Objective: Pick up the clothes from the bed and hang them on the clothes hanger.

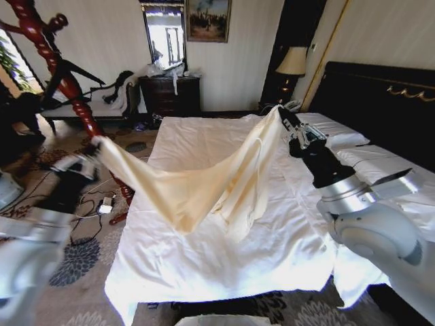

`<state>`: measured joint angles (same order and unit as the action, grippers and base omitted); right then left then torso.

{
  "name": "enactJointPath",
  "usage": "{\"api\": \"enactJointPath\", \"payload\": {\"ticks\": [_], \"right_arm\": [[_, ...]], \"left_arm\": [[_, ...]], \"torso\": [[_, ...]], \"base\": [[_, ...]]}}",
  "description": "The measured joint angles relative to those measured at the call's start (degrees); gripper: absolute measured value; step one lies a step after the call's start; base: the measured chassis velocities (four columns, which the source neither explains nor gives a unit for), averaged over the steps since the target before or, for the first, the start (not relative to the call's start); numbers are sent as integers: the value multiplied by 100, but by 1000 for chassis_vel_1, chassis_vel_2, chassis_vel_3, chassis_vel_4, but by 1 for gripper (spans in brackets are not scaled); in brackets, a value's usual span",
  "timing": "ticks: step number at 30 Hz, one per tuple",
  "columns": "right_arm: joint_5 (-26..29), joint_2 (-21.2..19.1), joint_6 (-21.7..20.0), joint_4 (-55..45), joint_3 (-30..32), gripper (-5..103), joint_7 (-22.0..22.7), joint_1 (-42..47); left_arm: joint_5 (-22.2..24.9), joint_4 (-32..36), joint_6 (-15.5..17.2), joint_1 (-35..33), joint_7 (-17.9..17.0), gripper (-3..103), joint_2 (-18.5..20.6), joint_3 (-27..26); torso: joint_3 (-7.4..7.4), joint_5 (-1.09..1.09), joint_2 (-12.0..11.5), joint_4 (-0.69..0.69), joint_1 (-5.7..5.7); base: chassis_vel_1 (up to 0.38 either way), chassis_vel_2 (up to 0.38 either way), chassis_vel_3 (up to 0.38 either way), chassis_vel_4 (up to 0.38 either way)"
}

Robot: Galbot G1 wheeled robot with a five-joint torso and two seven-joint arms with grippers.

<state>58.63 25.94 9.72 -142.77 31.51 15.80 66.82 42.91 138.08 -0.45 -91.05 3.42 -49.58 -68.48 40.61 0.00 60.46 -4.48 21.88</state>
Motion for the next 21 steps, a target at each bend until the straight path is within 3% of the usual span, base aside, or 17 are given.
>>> {"api": "enactJointPath", "payload": {"ticks": [4,5,6,7,8,9,11,12,13,15,17,21], "right_arm": [[74,-17,216,-43,-58,0,-384,-101],[351,-79,420,-44,29,0,-772,-294],[915,-183,549,-46,250,0,-1143,-620],[1400,-225,526,-65,314,0,-1208,-948],[1400,-225,526,-65,314,0,-1208,-948],[1624,-209,362,-73,259,0,-1039,-1175],[1649,-92,-232,338,-105,0,-401,-1387],[1649,-92,-232,338,-105,0,-401,-1387],[1443,33,-551,869,-547,0,84,-1379],[1162,202,-717,1430,-1128,0,456,-1227],[907,366,-732,1743,-1459,0,534,-967],[783,467,-731,1691,-1560,0,549,-692]], "left_arm": [[-248,306,-126,-450,127,0,-107,-59],[-151,484,-129,-598,184,0,-120,-260],[329,552,94,-595,149,0,-48,-579],[812,568,417,-477,-8,0,96,-833],[812,568,417,-477,-8,0,96,-833],[1081,553,671,-303,-102,0,233,-885],[908,56,972,37,-163,0,347,-552],[908,56,972,37,-163,0,347,-552],[443,-523,1046,184,-122,0,338,-134],[-131,-1227,1018,226,17,0,241,539],[-375,-1603,945,161,191,0,112,1046],[-569,-1626,897,87,285,0,60,1378]], "torso": [[0,-2,0,2,-1],[0,2,0,4,0],[0,1,0,5,-1],[-1,-5,1,4,-1],[-1,-5,1,4,-1],[-1,-3,1,2,-1],[-3,2,3,0,-3],[-3,2,3,0,-3],[-1,0,2,-1,-2],[5,-3,-3,1,5],[5,1,-5,4,8],[-2,0,1,0,-5]], "base": [[0,0,0,0],[0,0,0,0],[0,0,0,0],[0,0,0,0],[0,0,0,0],[0,0,0,0],[0,0,0,0],[0,0,0,0],[0,0,0,0],[0,0,0,0],[0,0,0,0],[0,0,0,0]]}}
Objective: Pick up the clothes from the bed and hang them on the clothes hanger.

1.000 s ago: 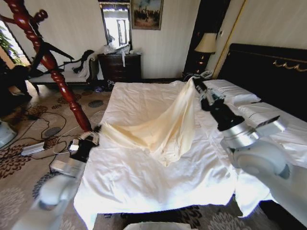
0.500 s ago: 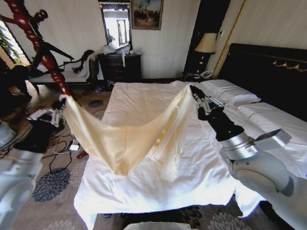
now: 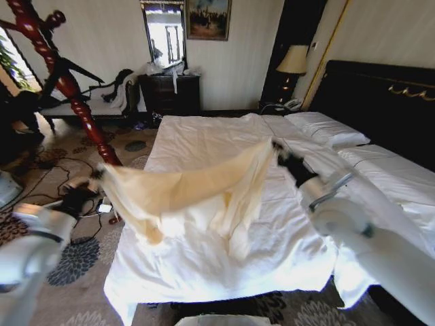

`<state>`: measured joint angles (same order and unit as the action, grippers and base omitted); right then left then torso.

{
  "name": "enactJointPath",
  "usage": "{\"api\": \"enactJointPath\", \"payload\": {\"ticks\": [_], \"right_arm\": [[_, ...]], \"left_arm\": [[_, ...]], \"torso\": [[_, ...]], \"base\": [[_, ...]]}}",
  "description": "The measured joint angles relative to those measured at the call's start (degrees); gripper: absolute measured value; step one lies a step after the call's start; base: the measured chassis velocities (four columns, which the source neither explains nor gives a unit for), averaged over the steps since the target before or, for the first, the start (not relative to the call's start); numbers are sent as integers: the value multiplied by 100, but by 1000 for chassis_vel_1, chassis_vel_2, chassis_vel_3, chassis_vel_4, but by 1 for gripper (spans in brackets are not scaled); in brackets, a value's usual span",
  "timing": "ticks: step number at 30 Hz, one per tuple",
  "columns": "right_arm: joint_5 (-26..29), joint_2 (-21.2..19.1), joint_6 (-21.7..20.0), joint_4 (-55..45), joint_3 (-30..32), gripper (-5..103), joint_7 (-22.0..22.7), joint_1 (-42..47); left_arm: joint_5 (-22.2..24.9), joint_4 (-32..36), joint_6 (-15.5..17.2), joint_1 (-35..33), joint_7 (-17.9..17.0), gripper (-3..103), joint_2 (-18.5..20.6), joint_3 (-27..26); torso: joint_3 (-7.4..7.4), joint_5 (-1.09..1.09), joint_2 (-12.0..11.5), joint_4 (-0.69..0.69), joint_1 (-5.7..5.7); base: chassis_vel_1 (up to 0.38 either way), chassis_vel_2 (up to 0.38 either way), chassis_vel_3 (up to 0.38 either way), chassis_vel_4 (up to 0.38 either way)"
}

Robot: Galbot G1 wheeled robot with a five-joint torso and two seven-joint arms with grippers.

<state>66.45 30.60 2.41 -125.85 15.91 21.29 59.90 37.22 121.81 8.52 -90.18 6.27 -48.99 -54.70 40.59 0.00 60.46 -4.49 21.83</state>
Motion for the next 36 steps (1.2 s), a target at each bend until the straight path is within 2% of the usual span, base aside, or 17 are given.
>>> {"api": "enactJointPath", "payload": {"ticks": [4,6,7,8,9,11,13,15,19,22,25,26,28,30,31,36], "right_arm": [[-195,-11,4,-113,-35,0,-19,194],[-507,-44,203,-221,49,0,-296,364],[-629,-57,370,-299,126,0,-466,428],[-629,-57,370,-299,126,0,-466,428],[-733,-59,584,-402,217,0,-655,472],[-762,-14,1187,-737,477,0,-1140,418],[-732,-9,1277,-813,550,0,-1203,373],[-550,-9,1460,-960,837,0,-1334,182],[-478,-37,1479,-859,1005,0,-1270,151],[-796,-54,1438,-585,933,0,-936,520],[-975,-54,1424,-602,896,0,-882,775],[-1117,-70,1415,-767,885,0,-874,1021],[-1191,-97,1413,-924,896,0,-875,1138],[-1252,-158,1412,-1249,967,0,-885,1278],[-1196,-218,1413,-1591,1125,0,-893,1297],[-650,-412,1334,-1771,1677,0,-857,1119]], "left_arm": [[-345,164,-50,-150,113,0,10,160],[-604,399,-221,-336,177,0,-19,151],[-633,540,-313,-412,184,0,-53,87],[-633,540,-313,-412,184,0,-53,87],[-612,719,-406,-481,175,0,-98,-22],[-42,1165,-532,-511,-37,0,-168,-377],[115,1245,-538,-492,-115,0,-168,-467],[552,1406,-539,-345,-372,0,-131,-797],[603,1267,-538,-227,-437,0,-53,-925],[201,1112,-613,-346,-383,0,-62,-731],[-2,1191,-655,-508,-316,0,-107,-642],[-148,1398,-693,-733,-266,0,-156,-624],[-164,1558,-701,-882,-246,0,-185,-665],[-55,1861,-701,-1080,-245,0,-232,-830],[198,2085,-667,-1200,-260,0,-271,-1065],[853,2175,-455,-1222,-359,0,-299,-1698]], "torso": [[2,-2,0,2,2],[3,2,-1,2,5],[3,1,-1,2,5],[3,1,-1,2,5],[2,1,-1,0,4],[2,0,0,3,3],[1,0,0,4,3],[1,0,0,3,3],[1,0,0,1,3],[3,-1,-1,2,6],[3,0,-1,2,6],[3,1,-1,0,5],[2,1,-1,1,5],[2,0,-1,2,5],[1,-1,0,2,4],[2,-2,0,4,4]], "base": [[0,0,0,0],[0,0,0,0],[0,0,0,0],[0,0,0,0],[0,0,0,0],[0,0,0,0],[0,0,0,0],[0,0,0,0],[0,0,0,0],[0,0,0,0],[0,0,0,0],[0,0,0,0],[0,0,0,0],[0,0,0,0],[0,0,0,0],[0,0,0,0]]}}
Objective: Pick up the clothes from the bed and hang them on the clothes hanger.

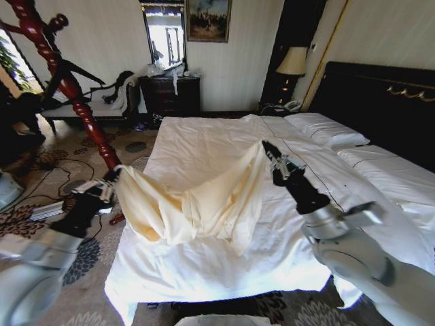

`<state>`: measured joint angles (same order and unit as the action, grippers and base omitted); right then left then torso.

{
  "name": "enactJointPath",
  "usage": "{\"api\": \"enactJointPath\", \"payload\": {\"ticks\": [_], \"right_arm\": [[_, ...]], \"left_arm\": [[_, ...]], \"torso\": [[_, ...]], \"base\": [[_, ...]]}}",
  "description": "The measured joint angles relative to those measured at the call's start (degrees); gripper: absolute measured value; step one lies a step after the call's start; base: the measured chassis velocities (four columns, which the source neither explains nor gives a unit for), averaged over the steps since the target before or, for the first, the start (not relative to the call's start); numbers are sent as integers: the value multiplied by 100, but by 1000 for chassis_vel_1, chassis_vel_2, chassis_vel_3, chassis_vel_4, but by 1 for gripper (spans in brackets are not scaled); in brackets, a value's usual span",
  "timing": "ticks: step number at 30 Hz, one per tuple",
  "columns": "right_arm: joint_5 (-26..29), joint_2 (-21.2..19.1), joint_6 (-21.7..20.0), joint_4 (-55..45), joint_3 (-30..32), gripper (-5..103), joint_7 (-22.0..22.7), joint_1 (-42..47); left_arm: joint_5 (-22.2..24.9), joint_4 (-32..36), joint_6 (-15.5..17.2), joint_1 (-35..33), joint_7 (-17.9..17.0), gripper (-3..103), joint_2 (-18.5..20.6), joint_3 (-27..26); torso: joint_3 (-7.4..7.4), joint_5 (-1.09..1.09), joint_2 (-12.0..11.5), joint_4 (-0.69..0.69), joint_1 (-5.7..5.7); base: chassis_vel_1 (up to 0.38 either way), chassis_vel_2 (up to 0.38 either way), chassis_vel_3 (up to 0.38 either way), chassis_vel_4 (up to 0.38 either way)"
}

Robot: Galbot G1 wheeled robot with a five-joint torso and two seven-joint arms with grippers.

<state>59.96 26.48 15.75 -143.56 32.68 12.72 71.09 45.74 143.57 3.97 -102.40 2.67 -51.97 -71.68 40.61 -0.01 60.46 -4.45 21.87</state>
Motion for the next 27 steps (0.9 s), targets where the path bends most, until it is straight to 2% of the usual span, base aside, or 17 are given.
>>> {"api": "enactJointPath", "payload": {"ticks": [5,8,11,12,14,17,19,21,27], "right_arm": [[-14,-25,-48,-2,-39,0,-4,-12],[-75,37,-92,91,-244,0,-51,-53],[-85,97,-122,804,-474,0,-292,-290],[-85,97,-122,804,-474,0,-292,-290],[-54,149,-145,1317,-708,0,-439,-612],[-34,240,-145,1632,-978,0,-491,-1005],[95,371,-146,1964,-1311,0,-506,-1600],[290,437,-156,2060,-1397,0,-505,-1993],[508,404,-168,1960,-1274,0,-504,-2123]], "left_arm": [[-67,-3,76,153,8,0,58,71],[-223,-327,171,358,47,0,207,277],[-340,-1061,247,758,108,0,633,565],[-340,-1061,247,758,108,0,633,565],[-333,-1696,252,1164,147,0,1026,838],[-240,-2049,252,1428,148,0,1274,981],[-55,-2366,256,1772,113,0,1581,1057],[187,-2465,284,2022,60,0,1788,1026],[521,-2413,326,2167,-38,0,1956,831]], "torso": [[0,1,0,-2,0],[0,1,0,-3,0],[1,0,0,0,1],[1,0,0,0,1],[2,1,-1,-4,1],[2,1,-1,-6,2],[2,1,-1,1,2],[2,1,-1,1,2],[1,1,-1,-1,2]], "base": [[0,0,0,0],[0,0,0,0],[0,0,0,0],[0,0,0,0],[0,0,0,0],[0,0,0,0],[0,0,0,0],[0,0,0,0],[0,0,0,0]]}}
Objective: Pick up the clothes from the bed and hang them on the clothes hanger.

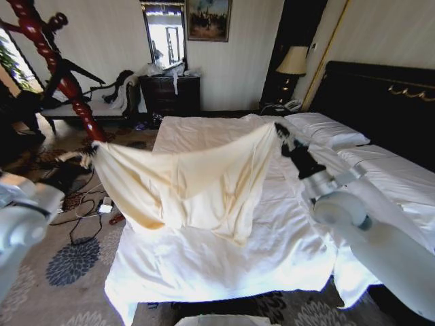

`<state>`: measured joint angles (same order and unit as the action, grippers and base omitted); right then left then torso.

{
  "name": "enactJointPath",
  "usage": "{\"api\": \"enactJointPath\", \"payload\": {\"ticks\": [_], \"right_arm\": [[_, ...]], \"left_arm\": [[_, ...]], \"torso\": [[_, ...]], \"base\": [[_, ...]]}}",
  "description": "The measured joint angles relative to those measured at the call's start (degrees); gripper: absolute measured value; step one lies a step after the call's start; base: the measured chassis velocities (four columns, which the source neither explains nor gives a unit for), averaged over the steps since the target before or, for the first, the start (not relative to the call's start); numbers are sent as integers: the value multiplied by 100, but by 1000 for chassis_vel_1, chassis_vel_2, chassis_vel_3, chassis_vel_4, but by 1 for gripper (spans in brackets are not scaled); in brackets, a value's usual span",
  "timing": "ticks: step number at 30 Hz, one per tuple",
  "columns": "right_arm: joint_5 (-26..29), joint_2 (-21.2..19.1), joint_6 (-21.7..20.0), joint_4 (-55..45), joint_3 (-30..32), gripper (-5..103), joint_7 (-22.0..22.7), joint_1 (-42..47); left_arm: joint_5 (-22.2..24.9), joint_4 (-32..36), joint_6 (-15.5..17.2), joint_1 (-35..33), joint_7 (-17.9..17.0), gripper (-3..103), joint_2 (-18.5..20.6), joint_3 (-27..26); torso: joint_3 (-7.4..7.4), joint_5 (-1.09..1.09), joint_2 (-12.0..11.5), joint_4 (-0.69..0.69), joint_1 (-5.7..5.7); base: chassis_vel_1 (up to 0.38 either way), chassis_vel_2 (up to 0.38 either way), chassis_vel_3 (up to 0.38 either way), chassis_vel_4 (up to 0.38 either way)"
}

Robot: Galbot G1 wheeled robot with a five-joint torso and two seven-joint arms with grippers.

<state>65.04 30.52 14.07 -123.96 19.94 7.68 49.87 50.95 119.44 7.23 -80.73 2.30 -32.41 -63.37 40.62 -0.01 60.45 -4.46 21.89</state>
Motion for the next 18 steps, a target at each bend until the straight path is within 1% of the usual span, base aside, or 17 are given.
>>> {"api": "enactJointPath", "payload": {"ticks": [2,3,4,5,6,7,8,9,10,11,12,13,14,15,16,17,18], "right_arm": [[-80,-29,5,-62,35,0,4,162],[-228,-43,23,-116,50,0,17,360],[-466,-46,72,-205,75,0,68,669],[-466,-46,72,-205,75,0,68,669],[-657,-49,142,-313,135,0,122,952],[-827,-62,244,-458,225,0,139,1245],[-1086,-140,424,-813,470,0,102,1771],[-1207,-225,519,-1123,730,0,43,2127],[-1207,-225,519,-1123,730,0,43,2127],[-1244,-328,573,-1498,1076,0,-11,2454],[-1238,-371,587,-1633,1232,0,-27,2562],[-907,-547,559,-1877,1895,0,-37,2847],[-328,-680,461,-1941,2378,0,-44,2921],[15,-816,350,-1962,2674,0,-19,2911],[15,-816,350,-1962,2674,0,-19,2911],[195,-928,260,-1973,2804,0,16,2875],[622,-1161,-93,-1959,2889,0,201,2519]], "left_arm": [[-11,71,0,-88,-5,0,-41,-38],[-95,166,-8,-223,-5,0,-137,-42],[-306,354,-39,-440,1,0,-326,-22],[-306,354,-39,-440,1,0,-326,-22],[-514,566,-90,-641,30,0,-499,-4],[-718,810,-196,-882,72,0,-651,-27],[-1056,1259,-458,-1377,105,0,-871,-196],[-1203,1579,-652,-1748,138,0,-1011,-405],[-1203,1579,-652,-1748,138,0,-1011,-405],[-1243,1935,-849,-2189,198,0,-1146,-753],[-1226,2029,-889,-2304,221,0,-1179,-870],[-884,2331,-1022,-2771,307,0,-1280,-1596],[-438,2389,-972,-2950,290,0,-1259,-2102],[-12,2415,-797,-3022,184,0,-1152,-2509],[-12,2415,-797,-3022,184,0,-1152,-2509],[170,2428,-678,-3032,138,0,-1079,-2644],[600,2399,-172,-2894,-76,0,-634,-2864]], "torso": [[0,1,0,-2,0],[0,2,0,-2,-1],[0,1,0,-1,0],[0,1,0,-1,0],[0,-1,-1,0,0],[0,-1,-1,0,1],[0,3,0,-1,0],[0,3,-1,-2,-1],[0,3,-1,-2,-1],[-1,3,0,-2,-2],[-2,1,0,-2,-3],[-5,0,3,3,-7],[-4,3,3,3,-8],[-4,3,3,5,-7],[-4,3,3,5,-7],[-4,3,4,5,-7],[-2,-3,2,1,-4]], "base": [[0,0,0,0],[0,0,0,0],[0,0,0,0],[0,0,0,0],[0,0,0,0],[0,0,0,0],[0,0,0,0],[0,0,0,0],[0,0,0,0],[0,0,0,0],[0,0,0,0],[0,0,0,0],[0,0,0,0],[0,0,0,0],[0,0,0,0],[0,0,0,0],[0,0,0,0]]}}
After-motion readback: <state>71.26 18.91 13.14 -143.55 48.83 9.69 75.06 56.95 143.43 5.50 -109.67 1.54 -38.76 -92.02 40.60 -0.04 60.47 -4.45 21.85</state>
